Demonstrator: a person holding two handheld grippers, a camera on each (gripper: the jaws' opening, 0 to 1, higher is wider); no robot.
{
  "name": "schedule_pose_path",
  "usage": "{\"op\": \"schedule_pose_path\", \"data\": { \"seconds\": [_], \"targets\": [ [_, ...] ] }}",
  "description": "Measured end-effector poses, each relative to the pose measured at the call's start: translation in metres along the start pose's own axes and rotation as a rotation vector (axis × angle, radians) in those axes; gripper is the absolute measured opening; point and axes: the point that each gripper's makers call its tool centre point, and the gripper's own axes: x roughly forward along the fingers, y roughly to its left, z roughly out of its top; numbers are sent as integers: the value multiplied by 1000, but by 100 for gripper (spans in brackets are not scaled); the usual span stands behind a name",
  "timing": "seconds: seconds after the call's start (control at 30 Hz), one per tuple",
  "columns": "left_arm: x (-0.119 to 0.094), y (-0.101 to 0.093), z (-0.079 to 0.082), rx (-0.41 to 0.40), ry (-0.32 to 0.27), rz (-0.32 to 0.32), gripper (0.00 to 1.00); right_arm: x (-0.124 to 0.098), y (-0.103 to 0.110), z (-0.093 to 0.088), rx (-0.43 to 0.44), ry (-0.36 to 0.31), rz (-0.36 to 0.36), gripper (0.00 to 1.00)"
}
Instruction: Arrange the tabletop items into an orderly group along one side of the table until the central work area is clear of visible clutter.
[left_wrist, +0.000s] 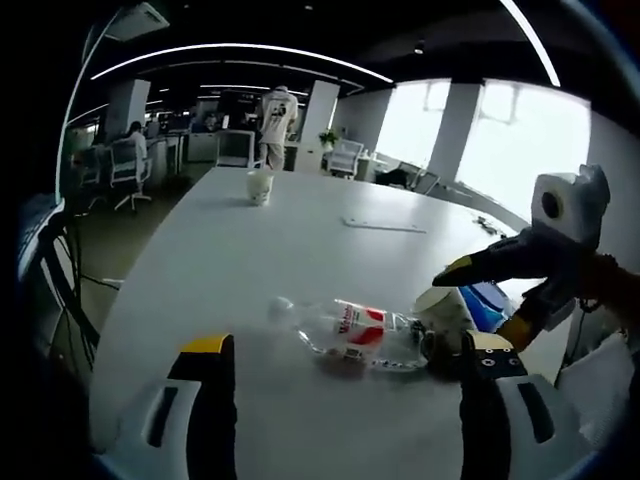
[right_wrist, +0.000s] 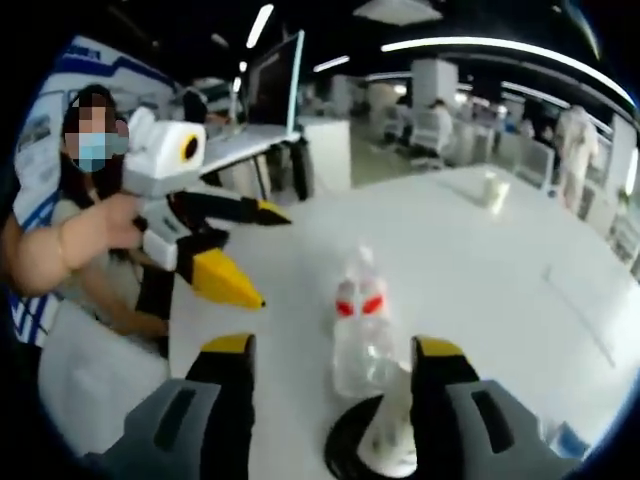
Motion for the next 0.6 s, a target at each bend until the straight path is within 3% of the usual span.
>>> {"op": "schedule_pose_path", "data": {
  "seconds": [0.6],
  "targets": [
    [17,12,-4,-25,16,-10,89,40,-8,1,-8,20,-48,53]
  ]
}}
